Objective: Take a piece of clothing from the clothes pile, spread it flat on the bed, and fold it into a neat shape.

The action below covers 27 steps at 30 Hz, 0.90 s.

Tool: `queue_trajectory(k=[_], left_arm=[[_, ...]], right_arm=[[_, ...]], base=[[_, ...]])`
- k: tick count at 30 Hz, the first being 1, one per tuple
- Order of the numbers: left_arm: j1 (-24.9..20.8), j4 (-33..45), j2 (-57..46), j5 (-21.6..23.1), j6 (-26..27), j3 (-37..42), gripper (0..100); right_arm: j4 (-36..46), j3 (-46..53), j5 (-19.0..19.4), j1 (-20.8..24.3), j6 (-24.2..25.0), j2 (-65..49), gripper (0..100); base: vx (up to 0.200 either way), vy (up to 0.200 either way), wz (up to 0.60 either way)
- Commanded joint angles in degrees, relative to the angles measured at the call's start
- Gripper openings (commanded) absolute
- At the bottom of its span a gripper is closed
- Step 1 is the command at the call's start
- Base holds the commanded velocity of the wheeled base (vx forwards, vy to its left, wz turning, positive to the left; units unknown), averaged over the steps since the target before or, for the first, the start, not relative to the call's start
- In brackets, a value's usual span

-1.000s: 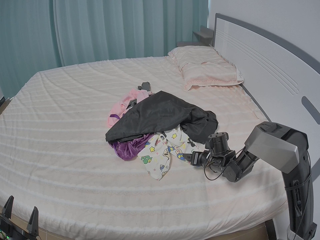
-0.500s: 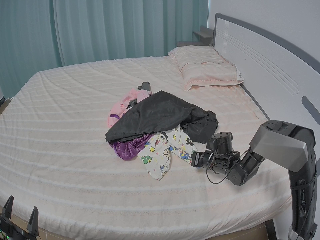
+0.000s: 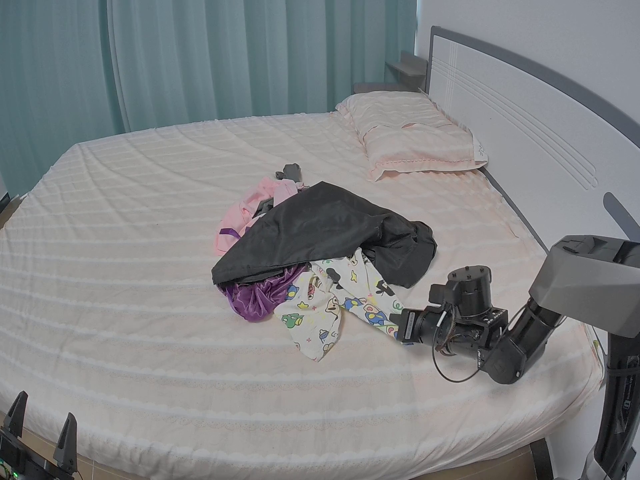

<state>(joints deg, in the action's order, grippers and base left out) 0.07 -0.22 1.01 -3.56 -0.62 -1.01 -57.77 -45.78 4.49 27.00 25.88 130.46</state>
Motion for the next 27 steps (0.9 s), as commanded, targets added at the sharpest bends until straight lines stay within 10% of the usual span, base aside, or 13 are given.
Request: queue_trajectory(k=[1,20,27], left_arm=[[0.01,-0.04,-1.01,-0.04,0.01,1.01,100],[-0.16,-0.48,-1.01,1.8,2.64,0.31,100],[-0.95,-3.47,17.8,13.4,2.99,-16.39,100]], right_arm=[[-8.32,14.49,3.25,1.21,2.33,-9.97,0],[-27.39,42.44,5.18,6.48,6.29,-26.14,0],[-29.68,44.11,5.18,9.38,6.29,-33.87,0]], base=[[0.0,0.0,0.0],[0.0,0.0,0.0],[0.0,0.0,0.0]])
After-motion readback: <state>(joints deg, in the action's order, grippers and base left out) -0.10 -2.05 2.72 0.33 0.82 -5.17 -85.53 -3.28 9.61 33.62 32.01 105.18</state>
